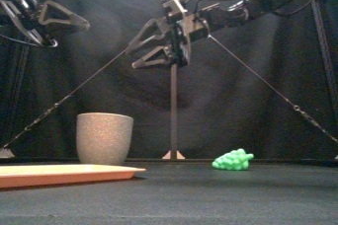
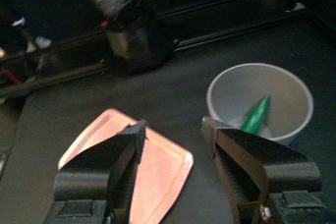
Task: Pick the green pepper then place it in the grey bowl
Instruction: Drop green pepper in the grey bowl and return to neutral
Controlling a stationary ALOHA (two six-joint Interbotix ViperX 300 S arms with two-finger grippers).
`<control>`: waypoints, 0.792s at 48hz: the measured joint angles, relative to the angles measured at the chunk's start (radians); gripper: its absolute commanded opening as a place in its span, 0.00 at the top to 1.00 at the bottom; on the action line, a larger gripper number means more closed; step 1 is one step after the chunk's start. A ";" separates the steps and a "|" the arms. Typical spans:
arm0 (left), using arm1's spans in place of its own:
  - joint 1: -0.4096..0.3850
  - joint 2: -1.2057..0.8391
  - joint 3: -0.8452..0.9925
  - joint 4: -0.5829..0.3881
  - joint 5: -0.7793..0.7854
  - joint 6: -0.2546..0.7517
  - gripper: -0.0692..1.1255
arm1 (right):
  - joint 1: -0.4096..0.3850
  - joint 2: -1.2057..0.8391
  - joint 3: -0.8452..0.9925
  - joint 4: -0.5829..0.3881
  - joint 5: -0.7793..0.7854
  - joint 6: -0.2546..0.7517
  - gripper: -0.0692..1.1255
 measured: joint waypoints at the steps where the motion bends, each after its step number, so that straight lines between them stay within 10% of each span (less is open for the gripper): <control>1: 0.000 0.000 0.000 0.002 -0.002 0.002 0.87 | 0.009 -0.015 0.018 -0.017 0.000 0.000 0.22; 38: 0.041 0.000 0.009 0.000 -0.012 0.003 0.87 | 0.081 -0.439 0.428 0.015 -0.209 0.002 0.22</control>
